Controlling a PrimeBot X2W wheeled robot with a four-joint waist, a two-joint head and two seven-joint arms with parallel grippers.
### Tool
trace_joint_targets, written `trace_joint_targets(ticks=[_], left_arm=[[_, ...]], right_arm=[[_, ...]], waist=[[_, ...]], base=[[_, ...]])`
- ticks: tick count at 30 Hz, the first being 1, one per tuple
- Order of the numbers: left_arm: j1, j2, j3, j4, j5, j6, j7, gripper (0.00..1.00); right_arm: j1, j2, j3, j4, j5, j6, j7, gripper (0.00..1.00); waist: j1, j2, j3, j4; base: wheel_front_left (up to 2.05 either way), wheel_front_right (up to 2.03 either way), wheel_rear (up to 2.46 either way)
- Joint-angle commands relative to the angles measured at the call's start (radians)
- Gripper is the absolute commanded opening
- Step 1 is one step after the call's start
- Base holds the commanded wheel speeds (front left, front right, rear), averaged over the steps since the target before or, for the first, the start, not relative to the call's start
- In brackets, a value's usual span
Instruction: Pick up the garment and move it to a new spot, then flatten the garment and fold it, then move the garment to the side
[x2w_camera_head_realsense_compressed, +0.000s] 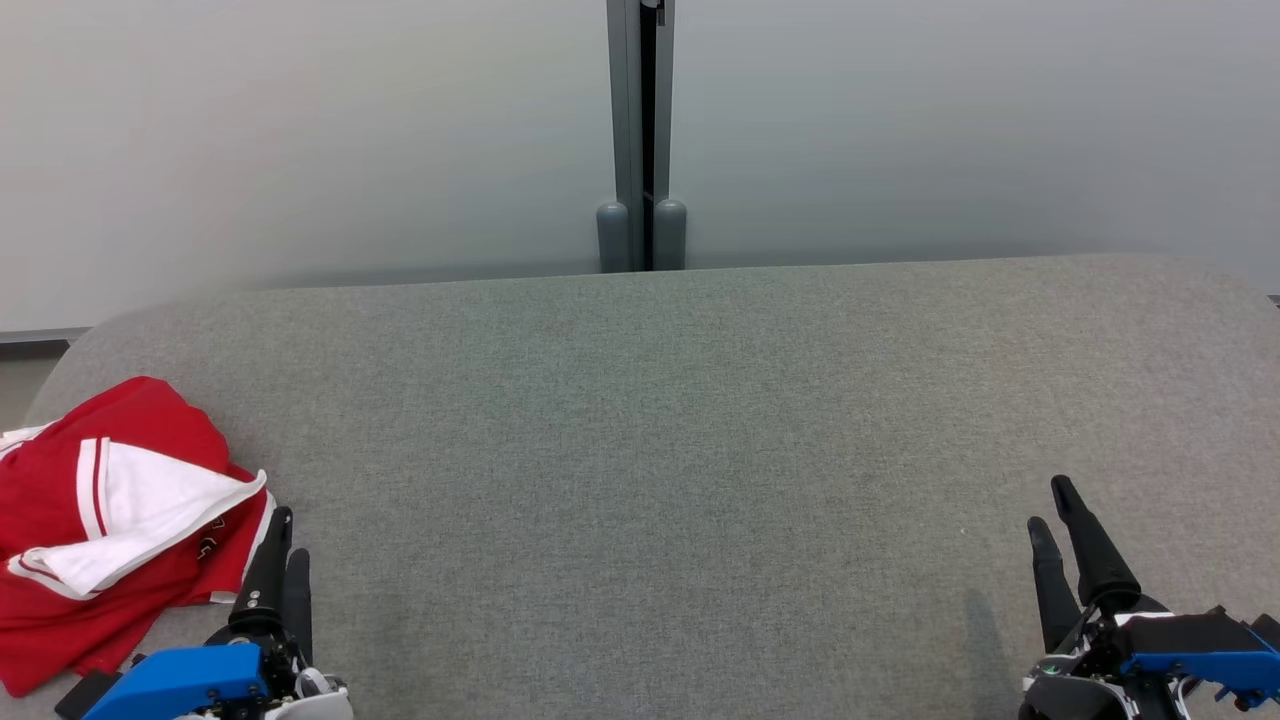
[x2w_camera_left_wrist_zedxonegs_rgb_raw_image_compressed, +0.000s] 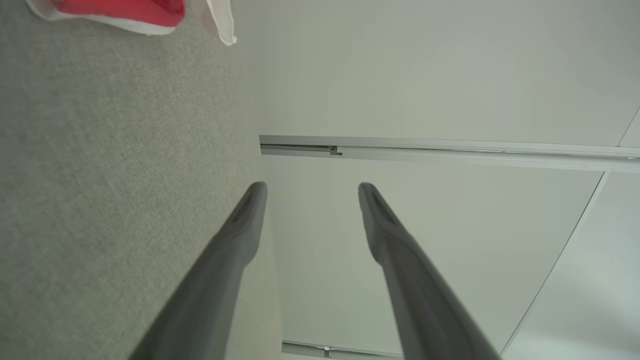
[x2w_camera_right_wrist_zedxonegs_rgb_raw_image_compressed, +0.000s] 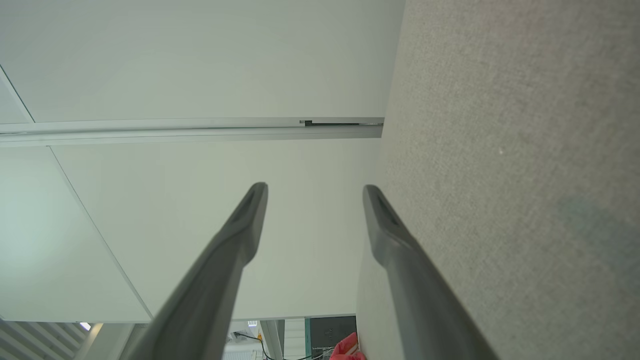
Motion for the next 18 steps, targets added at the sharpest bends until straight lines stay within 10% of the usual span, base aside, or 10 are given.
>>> trace_joint_targets(ticks=[1,18], left_arm=[[-0.03,0.009,-0.004,-0.015,0.012,-0.001,-0.011,1.0],[-0.072,0.052,-0.049,0.012,0.24,-0.003,-0.093,1.0]], right_arm=[[-0.022,-0.006,0.008,-0.021,-0.014,0.004,-0.012,1.0],[-0.057,-0.008,0.03,-0.026,-0.293,0.006,-0.091,1.0]], waist=[[0.0001,0.0,0.0,0.0],[0.0001,0.0,0.005,-0.002]], base=[[0.0,0.0,0.0],[0.0,0.0,0.0]])
